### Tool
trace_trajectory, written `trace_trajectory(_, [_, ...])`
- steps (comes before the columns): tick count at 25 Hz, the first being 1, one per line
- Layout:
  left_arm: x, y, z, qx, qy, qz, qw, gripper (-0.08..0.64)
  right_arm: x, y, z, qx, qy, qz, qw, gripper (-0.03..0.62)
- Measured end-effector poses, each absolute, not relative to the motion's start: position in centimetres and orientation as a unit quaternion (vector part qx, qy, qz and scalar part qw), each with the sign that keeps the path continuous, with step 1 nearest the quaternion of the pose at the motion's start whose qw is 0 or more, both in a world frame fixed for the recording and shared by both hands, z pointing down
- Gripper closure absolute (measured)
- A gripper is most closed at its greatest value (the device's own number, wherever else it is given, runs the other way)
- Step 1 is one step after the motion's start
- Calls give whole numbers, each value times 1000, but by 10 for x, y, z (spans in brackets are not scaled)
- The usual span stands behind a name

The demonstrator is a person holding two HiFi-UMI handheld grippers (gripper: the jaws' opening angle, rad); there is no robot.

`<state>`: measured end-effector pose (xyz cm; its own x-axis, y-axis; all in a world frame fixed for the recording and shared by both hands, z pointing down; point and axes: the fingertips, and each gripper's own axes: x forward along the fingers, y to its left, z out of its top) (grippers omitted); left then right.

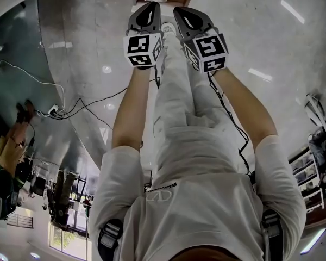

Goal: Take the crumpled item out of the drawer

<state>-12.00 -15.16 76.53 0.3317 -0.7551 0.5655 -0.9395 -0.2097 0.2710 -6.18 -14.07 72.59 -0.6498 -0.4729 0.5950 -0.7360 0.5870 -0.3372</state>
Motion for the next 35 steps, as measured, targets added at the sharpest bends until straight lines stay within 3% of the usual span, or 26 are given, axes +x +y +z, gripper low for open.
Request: trace_trajectory(35, [-110,-170,844,750,-532,261,294,464,-57,-142,798,379,-834,339,213,591])
